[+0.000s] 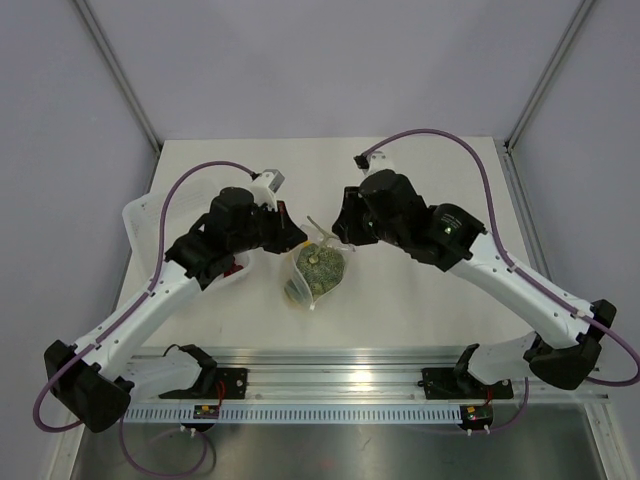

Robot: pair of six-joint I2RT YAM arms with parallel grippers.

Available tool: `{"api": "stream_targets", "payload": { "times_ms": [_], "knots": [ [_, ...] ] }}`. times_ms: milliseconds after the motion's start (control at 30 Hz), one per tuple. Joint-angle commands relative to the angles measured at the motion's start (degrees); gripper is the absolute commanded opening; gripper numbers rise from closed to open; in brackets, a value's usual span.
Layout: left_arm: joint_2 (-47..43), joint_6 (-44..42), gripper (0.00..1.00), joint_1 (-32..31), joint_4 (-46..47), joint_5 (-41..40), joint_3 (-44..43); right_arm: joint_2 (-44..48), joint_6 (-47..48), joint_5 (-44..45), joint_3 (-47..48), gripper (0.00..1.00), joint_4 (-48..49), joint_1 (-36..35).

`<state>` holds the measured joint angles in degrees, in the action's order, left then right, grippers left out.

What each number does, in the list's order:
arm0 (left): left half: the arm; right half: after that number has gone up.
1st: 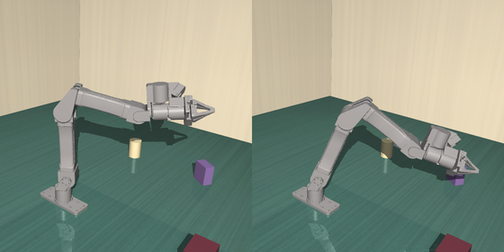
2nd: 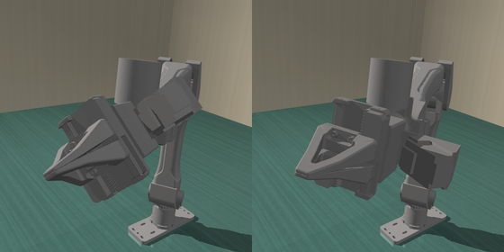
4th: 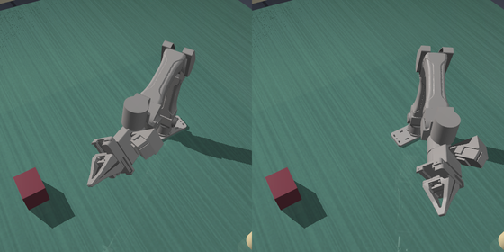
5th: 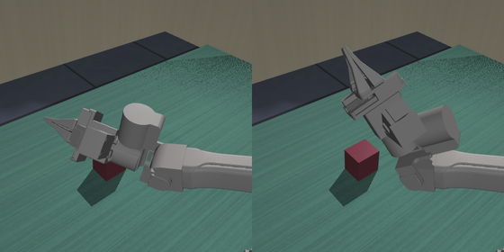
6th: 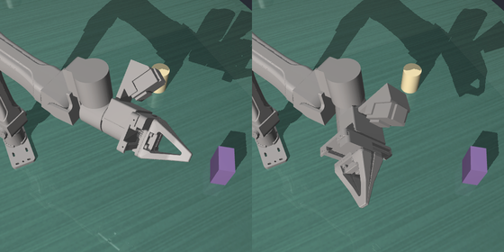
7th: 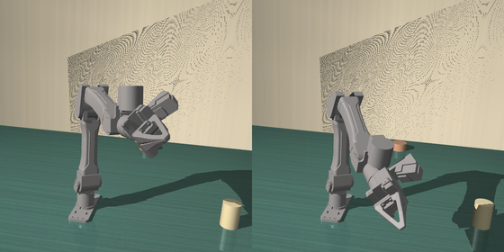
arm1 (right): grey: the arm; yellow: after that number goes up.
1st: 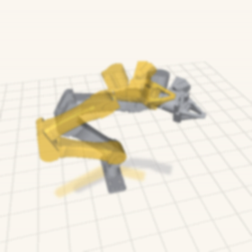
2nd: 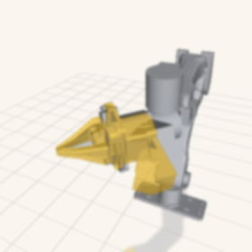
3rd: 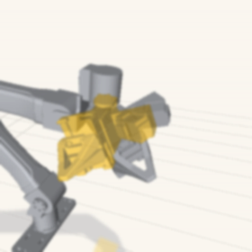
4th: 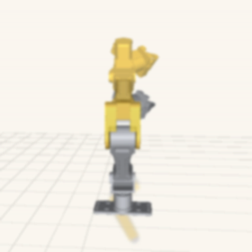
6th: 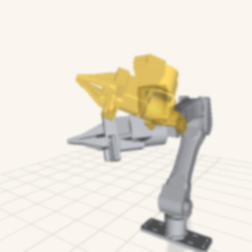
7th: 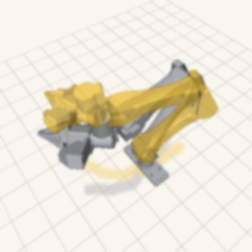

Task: Place the food in the zip-top bag and seal the zipper
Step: Adjust the fake fruit in the zipper food storage bag.

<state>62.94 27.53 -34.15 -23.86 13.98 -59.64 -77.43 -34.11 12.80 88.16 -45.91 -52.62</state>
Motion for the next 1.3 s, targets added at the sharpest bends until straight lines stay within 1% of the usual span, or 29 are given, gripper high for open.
{"api": "stream_targets", "payload": {
  "times_ms": [0, 33, 167, 267, 333, 467, 567, 667, 767, 867, 933, 967, 1033, 1067, 1267],
  "knots": [
    [-1.6, 0.6, 0.00, 0.3, 3.3, 3.1, -2.7, -1.8, 9.0, 0.5, 4.8, 0.34, -2.3, -1.1],
    [-1.4, 0.5, 0.00, 0.3, 3.2, 3.5, -2.7, -3.9, 10.3, 0.0, 6.7, 0.34, -3.0, -1.1],
    [-1.3, 0.2, 0.00, 0.2, 2.9, 4.6, -2.6, -8.7, 14.9, -2.3, 9.4, 0.34, -3.0, -1.1],
    [-1.3, 0.2, 0.00, 0.3, 2.9, 5.0, -2.0, -12.6, 18.2, -3.7, 13.1, 0.35, -6.0, -1.1],
    [-1.5, 0.2, 0.00, 0.2, 3.3, 5.6, -1.6, -14.0, 18.7, -4.1, 14.7, 0.35, -8.0, -1.1],
    [-1.7, 0.3, 0.00, 0.4, 3.5, 5.5, -1.4, -14.9, 18.0, -4.5, 13.7, 0.35, -8.4, -1.1],
    [-1.7, 0.4, 0.00, 0.4, 3.4, 5.4, -1.2, -14.7, 15.9, -3.3, 12.0, 0.34, -8.1, -1.1],
    [-1.9, 0.7, 0.00, 0.4, 3.4, 4.9, -1.0, -12.8, 8.8, 0.0, 9.8, 0.29, -7.5, -1.1],
    [-1.8, 1.0, 0.00, 0.4, 3.5, 4.2, -0.9, -8.5, 3.3, 1.3, 4.8, 0.28, -3.2, -1.3],
    [-1.8, 1.0, 0.00, 0.3, 3.0, 3.5, -0.8, -5.2, -3.8, 1.8, 0.4, 0.30, 0.8, -1.8],
    [-1.8, 1.0, 0.00, 0.4, 3.0, 3.3, -0.7, -4.4, -6.0, 2.3, -1.5, 0.32, 2.4, -2.6],
    [-1.9, 1.1, 0.00, 0.4, 3.2, 3.4, -0.6, -4.5, -7.4, 2.6, -1.9, 0.35, 2.8, -2.7],
    [-1.9, 1.3, 0.00, 0.5, 3.5, 3.5, -0.4, -5.8, -8.3, 2.9, -2.5, 0.38, 2.8, -2.7],
    [-1.9, 1.4, 0.00, 0.5, 3.5, 3.6, -0.4, -6.2, -9.0, 3.0, -2.5, 0.43, 2.8, -2.7],
    [-2.7, 1.0, 0.00, 0.5, 3.1, 3.4, -0.2, -8.3, -10.9, 2.4, -2.7, 0.44, 5.6, -2.7]
  ]
}}
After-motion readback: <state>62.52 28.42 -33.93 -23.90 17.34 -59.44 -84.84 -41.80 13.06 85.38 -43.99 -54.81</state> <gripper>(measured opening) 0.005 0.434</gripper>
